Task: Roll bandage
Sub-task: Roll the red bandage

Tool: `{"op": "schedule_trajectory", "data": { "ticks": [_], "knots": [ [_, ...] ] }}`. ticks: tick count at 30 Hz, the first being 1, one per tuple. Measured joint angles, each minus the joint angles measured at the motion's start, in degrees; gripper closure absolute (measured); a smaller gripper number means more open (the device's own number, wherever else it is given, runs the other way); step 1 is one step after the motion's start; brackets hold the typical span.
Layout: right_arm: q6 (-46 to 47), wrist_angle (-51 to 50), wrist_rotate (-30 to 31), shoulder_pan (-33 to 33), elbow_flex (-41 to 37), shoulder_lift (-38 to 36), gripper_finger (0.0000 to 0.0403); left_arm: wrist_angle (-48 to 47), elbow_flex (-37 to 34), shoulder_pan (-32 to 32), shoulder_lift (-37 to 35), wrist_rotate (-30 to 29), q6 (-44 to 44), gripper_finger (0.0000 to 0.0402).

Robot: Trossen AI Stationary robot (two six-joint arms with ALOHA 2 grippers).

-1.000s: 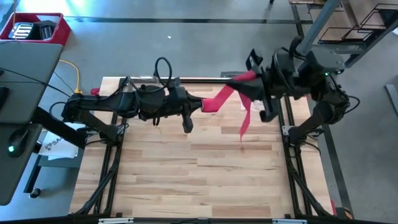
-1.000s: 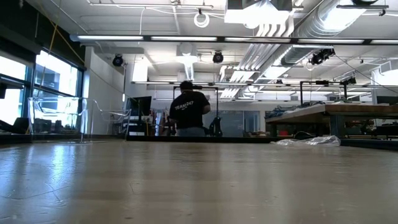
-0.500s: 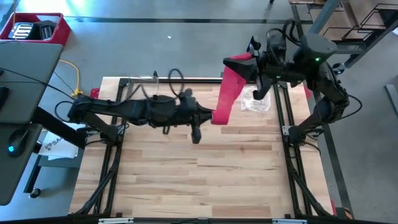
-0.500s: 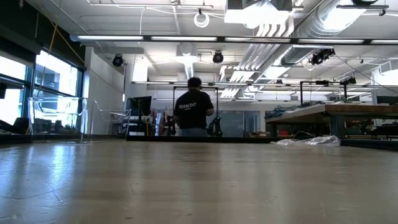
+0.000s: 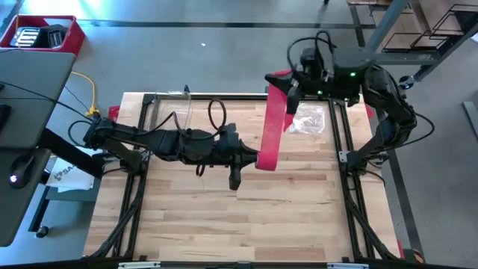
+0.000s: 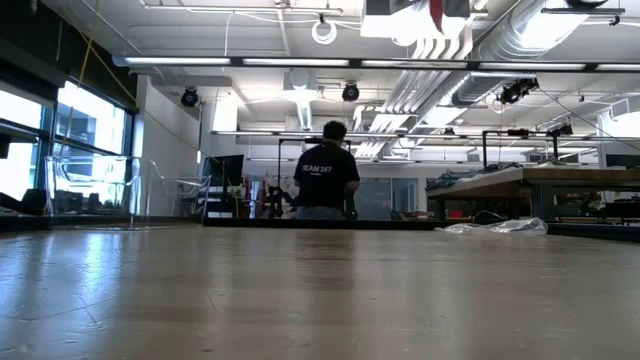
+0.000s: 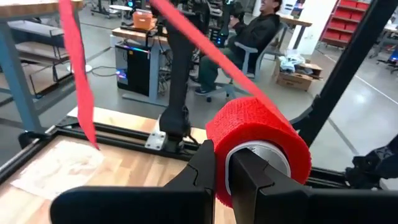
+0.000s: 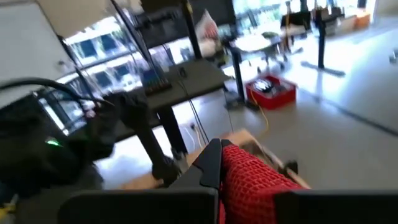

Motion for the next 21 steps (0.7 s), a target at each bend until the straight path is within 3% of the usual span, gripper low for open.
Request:
{"op": "schedule_trajectory", "data": {
  "ticks": [11,21],
  "knots": [
    [5.71,-11.89,-0.38,-0.36,0.02,5.34,0.0387,0.54,-0.04,-2.58,0.09,0.11,-1.48,0.0387],
    [5.85,-17.66,-10.02,-1.05,-0.01,8.37,0.0267,0.53,-0.04,-3.99,0.09,0.41,-1.54,0.0387]
  ]
}}
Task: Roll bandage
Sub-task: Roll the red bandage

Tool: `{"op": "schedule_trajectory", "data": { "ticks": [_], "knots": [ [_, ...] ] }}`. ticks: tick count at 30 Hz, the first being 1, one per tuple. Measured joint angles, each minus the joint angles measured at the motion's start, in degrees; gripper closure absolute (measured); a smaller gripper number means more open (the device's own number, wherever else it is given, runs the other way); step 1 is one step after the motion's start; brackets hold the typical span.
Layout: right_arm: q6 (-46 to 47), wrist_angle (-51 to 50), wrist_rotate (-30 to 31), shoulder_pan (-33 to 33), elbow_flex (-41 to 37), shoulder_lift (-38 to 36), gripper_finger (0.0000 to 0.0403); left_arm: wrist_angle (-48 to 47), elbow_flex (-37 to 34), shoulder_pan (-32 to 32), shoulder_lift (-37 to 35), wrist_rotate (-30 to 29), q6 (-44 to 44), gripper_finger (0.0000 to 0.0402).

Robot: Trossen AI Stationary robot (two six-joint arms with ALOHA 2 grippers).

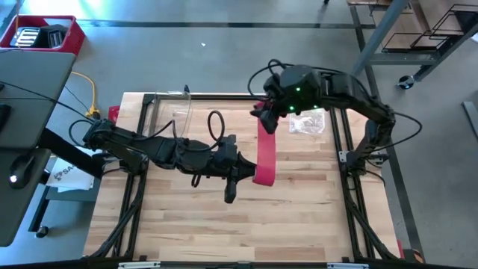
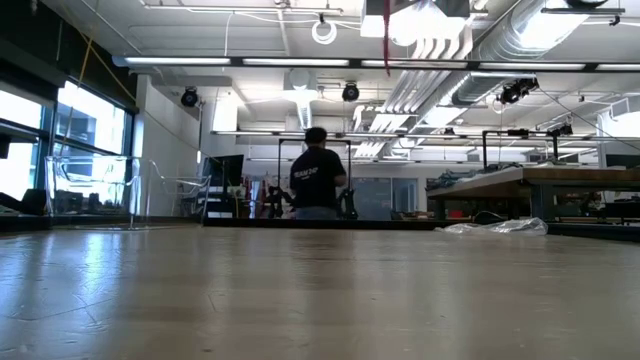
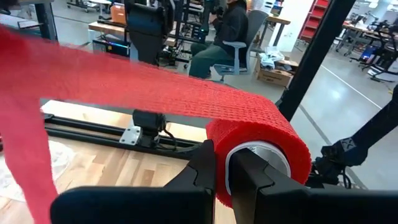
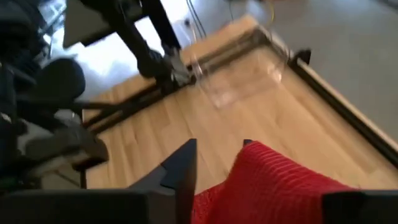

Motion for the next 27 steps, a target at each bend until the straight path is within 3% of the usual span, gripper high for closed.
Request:
{"op": "schedule_trajectory", "data": {
  "ticks": [5,10,27],
  "knots": [
    [-0.05,-7.74,-0.54,-0.88,0.00,0.14,0.0230,0.02,0.00,-0.73,0.00,-0.08,-0.01,0.0387],
    [0.59,-14.79,2.79,-1.07,0.00,0.16,0.0227,0.12,0.00,-0.65,0.00,-0.11,-0.98,0.0387],
    [-0.35,-20.39,-0.96,-1.42,0.02,2.58,0.0187,0.19,0.00,-0.36,0.00,-0.15,-3.02,0.0387]
  ]
}}
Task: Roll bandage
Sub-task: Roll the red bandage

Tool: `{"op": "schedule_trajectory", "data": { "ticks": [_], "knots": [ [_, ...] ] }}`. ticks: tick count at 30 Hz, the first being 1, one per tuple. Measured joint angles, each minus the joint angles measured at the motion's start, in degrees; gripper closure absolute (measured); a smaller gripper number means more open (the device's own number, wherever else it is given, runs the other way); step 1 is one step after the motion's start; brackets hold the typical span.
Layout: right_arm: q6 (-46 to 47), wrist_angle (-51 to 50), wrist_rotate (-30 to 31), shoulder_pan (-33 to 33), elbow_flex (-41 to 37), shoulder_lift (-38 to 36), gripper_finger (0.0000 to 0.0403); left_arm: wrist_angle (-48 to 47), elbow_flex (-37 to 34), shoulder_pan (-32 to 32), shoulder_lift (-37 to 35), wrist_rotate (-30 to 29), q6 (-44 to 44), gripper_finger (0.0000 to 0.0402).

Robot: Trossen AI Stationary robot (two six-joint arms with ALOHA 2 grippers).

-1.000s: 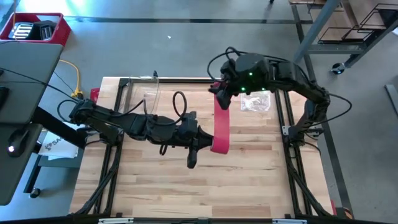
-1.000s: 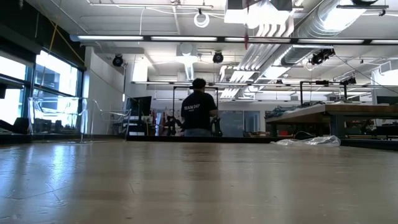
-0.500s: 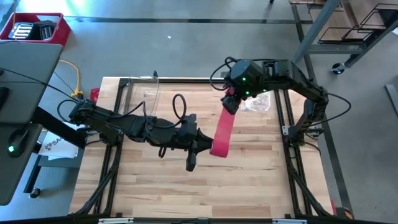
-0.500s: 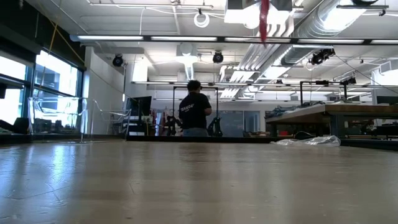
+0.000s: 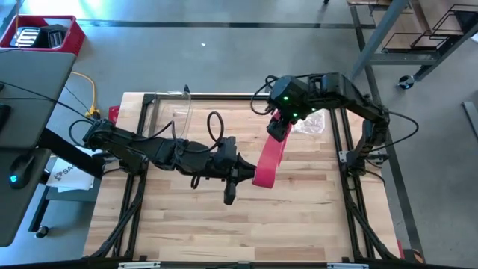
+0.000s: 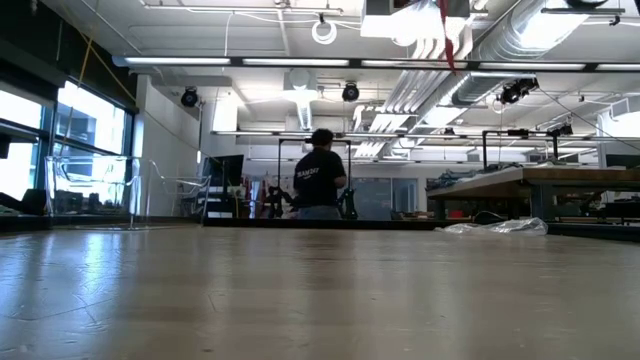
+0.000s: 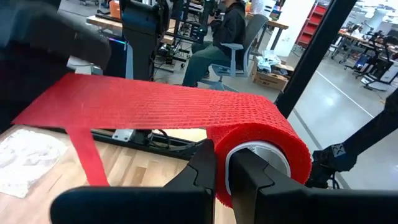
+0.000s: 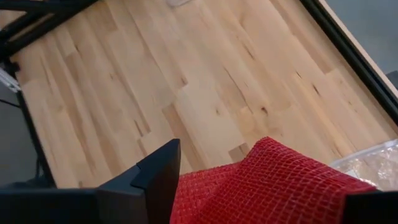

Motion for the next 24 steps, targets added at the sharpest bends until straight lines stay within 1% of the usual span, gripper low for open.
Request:
{"op": "schedule_trajectory", "data": {
  "ticks": [8,11,15,17,19,21,24],
  "knots": [
    [-5.31,1.29,0.85,-0.99,-0.04,2.94,0.0184,-0.04,0.00,0.07,0.00,-0.20,-0.03,0.0387],
    [-6.18,4.94,0.59,-0.97,-0.04,2.27,0.0185,-0.77,0.00,0.65,0.00,-0.07,-1.44,0.0387],
    [-8.71,12.14,0.79,-0.14,-0.04,-0.51,0.0185,-5.25,0.00,2.16,0.16,0.64,-7.05,0.0387],
    [-9.58,16.36,1.91,0.19,-0.04,-1.98,0.0185,-5.76,0.02,3.03,0.64,2.81,-8.24,0.0387],
    [-10.19,19.18,2.78,0.19,-0.04,-3.29,0.0185,-5.06,0.02,3.45,1.28,6.24,-8.51,0.0387],
    [-10.81,19.45,3.45,-0.58,-0.04,-4.14,0.0185,-1.95,0.02,3.54,1.93,9.14,-7.85,0.0387],
    [-12.01,15.93,2.80,-1.93,0.00,-4.34,0.0185,2.13,0.10,3.49,2.67,10.56,-6.51,0.0387]
  ]
}}
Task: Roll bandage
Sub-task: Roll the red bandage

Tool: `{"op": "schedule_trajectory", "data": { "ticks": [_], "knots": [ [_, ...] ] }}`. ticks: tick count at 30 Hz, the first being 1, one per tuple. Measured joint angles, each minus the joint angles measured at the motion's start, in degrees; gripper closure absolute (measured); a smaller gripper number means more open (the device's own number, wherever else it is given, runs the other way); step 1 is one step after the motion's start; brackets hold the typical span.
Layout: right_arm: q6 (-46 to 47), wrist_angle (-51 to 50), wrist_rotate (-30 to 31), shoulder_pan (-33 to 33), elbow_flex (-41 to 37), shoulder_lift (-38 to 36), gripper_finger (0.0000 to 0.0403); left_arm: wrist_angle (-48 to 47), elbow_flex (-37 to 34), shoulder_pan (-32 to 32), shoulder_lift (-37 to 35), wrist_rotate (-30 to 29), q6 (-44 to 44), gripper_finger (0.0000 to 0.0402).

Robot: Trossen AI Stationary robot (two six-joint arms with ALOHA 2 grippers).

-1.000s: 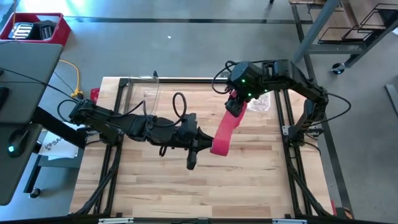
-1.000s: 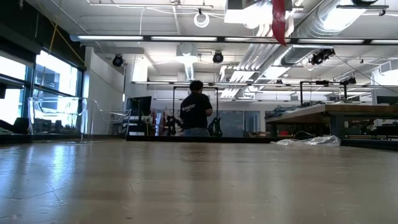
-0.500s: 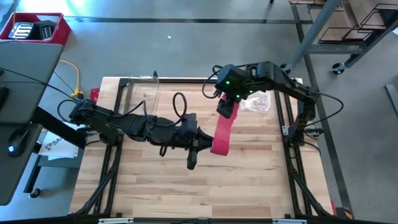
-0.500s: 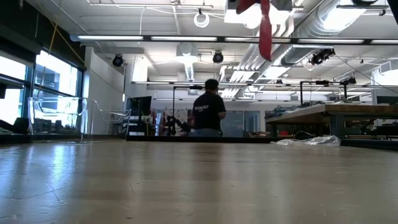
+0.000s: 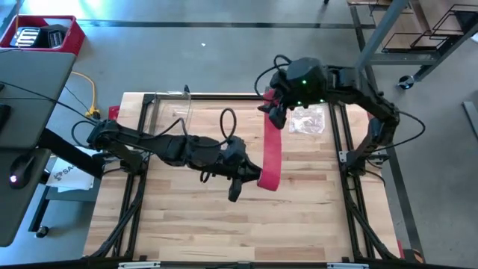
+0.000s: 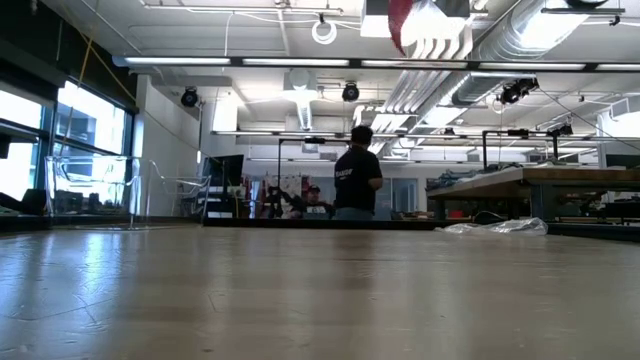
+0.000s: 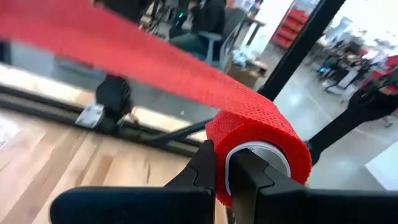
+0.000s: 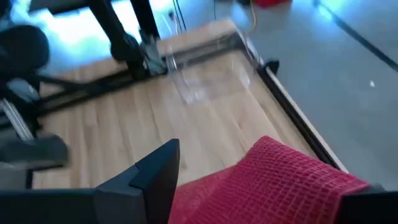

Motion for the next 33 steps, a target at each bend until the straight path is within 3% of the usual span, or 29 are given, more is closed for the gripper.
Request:
{"op": "schedule_trajectory", "data": {
  "ticks": [5,10,14,26,31,33],
  "knots": [
    [1.38,-10.04,-0.93,-2.83,0.00,1.24,0.0185,0.60,-0.08,0.65,1.13,2.59,-0.82,0.0387],
    [1.31,-16.20,-8.71,-6.07,-0.04,3.21,0.0177,0.91,-0.08,0.57,1.39,3.41,-1.47,0.0387],
    [-1.48,-15.65,-13.49,-7.98,-0.04,4.66,0.0163,0.98,-0.08,0.68,1.39,3.39,-1.51,0.0387],
    [-15.04,-15.63,-15.16,-9.13,-0.04,6.89,0.0155,1.69,-0.06,0.57,1.39,3.04,-2.44,0.0387],
    [-16.67,-15.04,-13.02,-9.21,-0.04,8.20,0.0155,1.93,-0.06,0.61,1.39,2.93,-2.52,0.0387],
    [-18.57,-14.56,-17.03,-9.21,-0.04,8.45,0.0155,1.98,-0.06,0.59,1.39,2.95,-2.54,0.0387]
  ]
}}
